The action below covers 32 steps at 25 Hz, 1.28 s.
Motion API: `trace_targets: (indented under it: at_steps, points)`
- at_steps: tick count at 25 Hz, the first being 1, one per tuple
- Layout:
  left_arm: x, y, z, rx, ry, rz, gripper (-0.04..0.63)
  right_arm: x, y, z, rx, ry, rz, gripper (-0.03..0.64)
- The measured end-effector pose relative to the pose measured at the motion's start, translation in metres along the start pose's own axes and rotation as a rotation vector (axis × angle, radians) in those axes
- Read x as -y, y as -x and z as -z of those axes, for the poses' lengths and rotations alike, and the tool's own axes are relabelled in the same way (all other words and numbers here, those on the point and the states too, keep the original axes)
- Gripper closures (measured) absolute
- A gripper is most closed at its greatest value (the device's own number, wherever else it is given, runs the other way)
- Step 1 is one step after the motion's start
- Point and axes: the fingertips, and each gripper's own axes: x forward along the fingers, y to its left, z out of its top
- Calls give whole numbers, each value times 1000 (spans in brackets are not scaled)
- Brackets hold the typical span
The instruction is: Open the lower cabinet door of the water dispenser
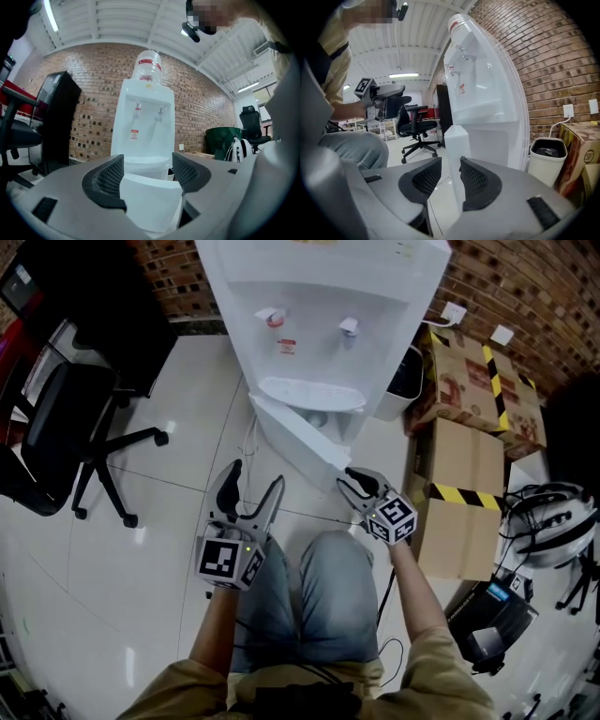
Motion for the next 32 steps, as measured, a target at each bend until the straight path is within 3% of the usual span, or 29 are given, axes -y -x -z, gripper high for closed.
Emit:
trace_targets:
  at_steps: [3, 6, 12, 15, 18, 23, 29, 32]
  points:
    - [2, 1, 0, 7, 1, -5, 279, -22, -4, 7, -46, 72, -89, 482]
    - [2, 5, 0, 7, -3, -15, 279, -47, -9, 9, -107, 162, -196, 524]
    - [-9, 18, -1, 5, -12, -49, 279, -117, -33, 19, -197, 220, -508, 543]
    - [-17, 24, -2, 2, -16, -70, 279, -142, -39, 20, -225, 246, -577, 543]
    - [-21, 28, -5, 2, -21, -79, 279, -134, -38, 20, -181, 221, -563, 541]
    - [-13, 25, -8, 13, -36, -62, 279, -105, -10, -22, -33, 130, -512, 540]
    - [3, 3, -35, -5, -38, 7, 279, -68, 37, -117, 148, 87, -265, 516]
    - [5, -10, -89, -21, -81, 49, 279, -61, 65, -180, 188, 56, -145, 409]
